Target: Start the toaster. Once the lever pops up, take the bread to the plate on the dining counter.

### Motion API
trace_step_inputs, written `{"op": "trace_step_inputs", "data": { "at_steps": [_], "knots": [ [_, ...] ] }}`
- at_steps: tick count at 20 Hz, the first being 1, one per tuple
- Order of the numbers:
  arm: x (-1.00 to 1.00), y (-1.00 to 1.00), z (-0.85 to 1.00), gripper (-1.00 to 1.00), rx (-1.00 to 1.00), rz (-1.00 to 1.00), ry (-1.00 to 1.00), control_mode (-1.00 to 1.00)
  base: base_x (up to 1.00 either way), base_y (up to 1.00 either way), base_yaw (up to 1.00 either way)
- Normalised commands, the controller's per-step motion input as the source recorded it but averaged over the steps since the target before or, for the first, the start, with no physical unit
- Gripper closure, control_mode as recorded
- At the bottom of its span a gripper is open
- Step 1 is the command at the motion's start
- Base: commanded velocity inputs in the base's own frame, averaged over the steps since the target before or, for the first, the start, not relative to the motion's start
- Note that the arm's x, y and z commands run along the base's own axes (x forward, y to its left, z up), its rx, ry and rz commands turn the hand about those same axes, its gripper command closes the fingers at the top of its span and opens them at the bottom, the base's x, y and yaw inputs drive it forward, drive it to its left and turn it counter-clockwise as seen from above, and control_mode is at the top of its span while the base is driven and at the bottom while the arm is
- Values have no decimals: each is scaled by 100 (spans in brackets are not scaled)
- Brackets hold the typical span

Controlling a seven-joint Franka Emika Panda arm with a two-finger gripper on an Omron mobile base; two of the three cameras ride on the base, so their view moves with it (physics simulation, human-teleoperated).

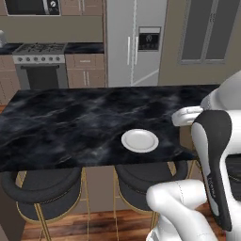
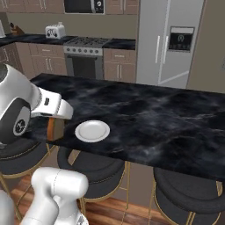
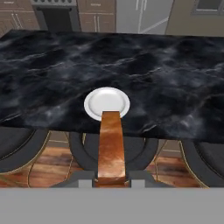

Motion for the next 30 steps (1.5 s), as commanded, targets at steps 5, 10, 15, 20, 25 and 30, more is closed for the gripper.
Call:
{"op": "trace_step_inputs", "data": {
  "at_steps": [5,10,15,20,25,30],
  "knots": [
    [95,-10,-41,100,3,10,0,-100,0,0,0],
    [67,-15,-51,100,4,15,-2,-100,0,0,0],
    [38,0,-54,100,4,4,-7,-100,0,0,0],
    [37,0,-42,100,3,0,-7,-100,0,0,0],
    [40,0,-25,100,4,0,-5,-100,0,0,0],
    [39,0,-8,100,3,0,0,-100,0,0,0]
  ]
}}
